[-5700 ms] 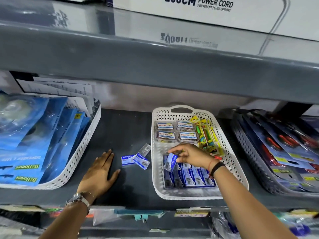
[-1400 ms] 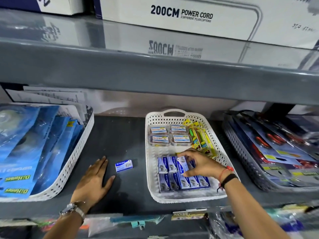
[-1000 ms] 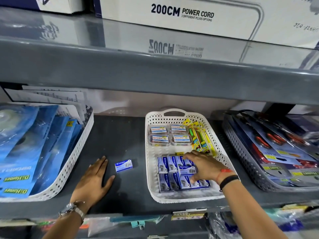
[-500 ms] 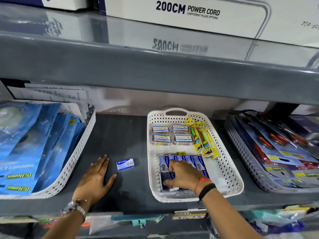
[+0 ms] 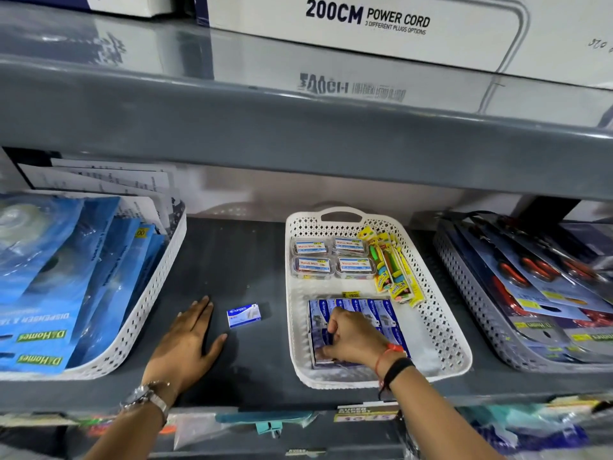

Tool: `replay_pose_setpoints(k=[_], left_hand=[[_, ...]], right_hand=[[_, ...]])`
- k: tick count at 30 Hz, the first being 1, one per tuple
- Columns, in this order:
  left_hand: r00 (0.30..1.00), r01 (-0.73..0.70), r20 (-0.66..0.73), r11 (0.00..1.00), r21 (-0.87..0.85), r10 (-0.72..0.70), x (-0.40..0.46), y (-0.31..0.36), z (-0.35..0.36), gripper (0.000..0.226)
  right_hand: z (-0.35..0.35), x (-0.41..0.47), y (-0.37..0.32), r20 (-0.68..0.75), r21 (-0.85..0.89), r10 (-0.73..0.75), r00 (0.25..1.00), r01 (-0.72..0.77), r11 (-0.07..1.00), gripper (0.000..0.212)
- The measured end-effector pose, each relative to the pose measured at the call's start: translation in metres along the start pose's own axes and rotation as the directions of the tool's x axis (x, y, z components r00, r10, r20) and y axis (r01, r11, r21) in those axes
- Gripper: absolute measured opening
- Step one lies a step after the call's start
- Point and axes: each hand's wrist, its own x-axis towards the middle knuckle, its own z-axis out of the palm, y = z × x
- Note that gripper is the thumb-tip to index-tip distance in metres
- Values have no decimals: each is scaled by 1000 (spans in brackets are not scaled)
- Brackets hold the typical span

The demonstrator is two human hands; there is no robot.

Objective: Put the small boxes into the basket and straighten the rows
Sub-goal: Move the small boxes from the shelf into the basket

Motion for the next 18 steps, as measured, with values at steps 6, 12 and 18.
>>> replay_pose_setpoints(k=[6, 12, 18], left_hand=[[1000, -12, 0, 1000, -28, 12, -2, -2, 0, 105], [1000, -5, 1, 999, -41, 5, -2, -1, -1, 102], [1000, -17, -12, 998, -68, 16, -2, 1, -4, 113]], right_hand=[[-42, 0, -43, -324, -137, -220, 920, 185, 973, 10], [-3, 51, -101, 117, -490, -532, 839, 514, 704, 40], [31, 83, -105, 251, -660, -464, 850, 501, 560, 38]])
